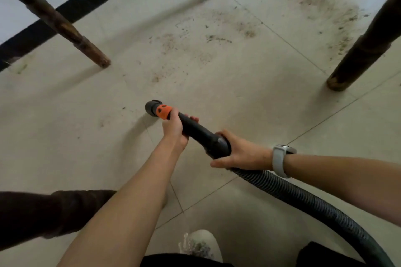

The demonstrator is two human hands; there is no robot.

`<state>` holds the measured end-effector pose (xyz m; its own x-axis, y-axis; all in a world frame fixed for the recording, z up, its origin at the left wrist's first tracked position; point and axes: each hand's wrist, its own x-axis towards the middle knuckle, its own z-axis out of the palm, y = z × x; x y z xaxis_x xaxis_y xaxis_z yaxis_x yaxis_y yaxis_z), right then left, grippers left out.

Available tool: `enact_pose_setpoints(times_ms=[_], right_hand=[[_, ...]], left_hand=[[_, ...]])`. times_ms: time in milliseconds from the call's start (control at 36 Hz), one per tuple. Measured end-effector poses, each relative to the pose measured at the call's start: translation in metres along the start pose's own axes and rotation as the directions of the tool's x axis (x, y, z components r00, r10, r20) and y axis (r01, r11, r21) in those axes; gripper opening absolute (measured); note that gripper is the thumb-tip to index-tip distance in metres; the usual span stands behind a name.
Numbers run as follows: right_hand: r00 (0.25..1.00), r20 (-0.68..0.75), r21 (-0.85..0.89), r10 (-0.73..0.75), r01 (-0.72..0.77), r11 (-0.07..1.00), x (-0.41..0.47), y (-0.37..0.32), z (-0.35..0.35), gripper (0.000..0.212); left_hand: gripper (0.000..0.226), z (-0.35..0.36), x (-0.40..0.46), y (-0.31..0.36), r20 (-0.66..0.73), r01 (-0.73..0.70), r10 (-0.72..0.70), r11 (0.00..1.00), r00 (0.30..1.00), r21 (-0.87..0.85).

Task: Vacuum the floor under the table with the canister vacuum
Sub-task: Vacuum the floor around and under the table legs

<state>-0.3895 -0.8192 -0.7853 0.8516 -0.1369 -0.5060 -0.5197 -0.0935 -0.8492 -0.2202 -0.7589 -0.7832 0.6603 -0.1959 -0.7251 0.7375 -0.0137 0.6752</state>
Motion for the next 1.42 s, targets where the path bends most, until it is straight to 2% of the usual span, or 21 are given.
enact_pose_setpoints(times_ms=[56,139,250,361,556,639,722,778,833,917,1028,1139,1333,1417], right_hand=[[0.998,0.026,0.052,0.055,-0.056,0.997,-0.025,0.023,-0.009,0.057],[0.989,0.022,0.024,0.144,-0.145,0.989,-0.057,0.054,-0.024,0.041],[0.962,-0.176,-0.055,0.207,-0.22,0.974,-0.087,0.072,-0.052,0.029],[0.913,-0.366,-0.164,0.181,-0.255,0.953,-0.091,0.064,-0.099,0.024],[0.886,-0.462,-0.389,0.032,-0.235,0.891,-0.075,0.017,-0.154,0.027],[0.877,-0.474,-0.561,-0.076,-0.235,0.794,-0.068,-0.008,-0.173,0.027],[0.847,-0.482,-0.709,-0.224,-0.227,0.668,-0.057,-0.038,-0.192,0.032],[0.82,-0.498,-0.76,-0.283,-0.254,0.598,-0.051,-0.053,-0.199,0.035],[0.814,-0.507,-0.767,-0.285,-0.275,0.58,-0.048,-0.055,-0.192,0.036],[0.851,-0.461,-0.771,-0.251,-0.245,0.588,-0.042,-0.04,-0.166,0.039],[0.917,-0.357,-0.736,-0.179,-0.158,0.658,-0.033,-0.021,-0.136,0.041],[0.97,-0.232,-0.76,-0.074,-0.134,0.636,-0.026,-0.019,-0.114,0.043],[0.996,-0.091,-0.68,0.005,-0.066,0.73,-0.022,-0.007,-0.067,0.041],[0.998,-0.06,-0.685,0.016,-0.053,0.726,-0.019,-0.005,-0.053,0.039]], left_hand=[[0.023,0.015,-0.001,0.003,0.006,0.011,-0.011,1.0,1.0,-0.015],[0.021,0.037,-0.002,0.005,0.051,0.028,-0.028,1.0,0.998,-0.004],[0.019,0.07,-0.008,0.005,0.125,0.009,-0.012,1.0,0.992,0.022],[0.023,0.097,-0.014,0.011,0.205,-0.009,0.005,1.0,0.979,0.017],[0.037,0.107,-0.006,0.044,0.192,0.017,0.013,0.988,0.981,-0.156],[0.034,0.101,-0.003,0.057,0.161,0.054,-0.013,0.967,0.987,-0.249],[0.021,0.096,-0.012,0.07,0.164,0.075,-0.019,0.938,0.986,-0.338],[0.017,0.092,-0.023,0.075,0.146,0.084,-0.029,0.921,0.989,-0.381],[0.018,0.086,-0.032,0.079,0.125,0.076,-0.028,0.914,0.992,-0.399],[0.018,0.073,-0.028,0.085,0.108,0.03,0.007,0.941,0.994,-0.338],[0.042,0.054,-0.014,0.085,0.08,-0.05,0.068,0.977,0.994,-0.208],[0.046,0.031,-0.006,0.076,0.063,-0.079,0.089,0.986,0.994,-0.148],[0.047,-0.009,-0.007,0.05,0.065,-0.11,0.117,0.989,0.991,-0.101],[0.042,-0.022,-0.012,0.041,0.048,-0.099,0.104,0.99,0.993,-0.1]])
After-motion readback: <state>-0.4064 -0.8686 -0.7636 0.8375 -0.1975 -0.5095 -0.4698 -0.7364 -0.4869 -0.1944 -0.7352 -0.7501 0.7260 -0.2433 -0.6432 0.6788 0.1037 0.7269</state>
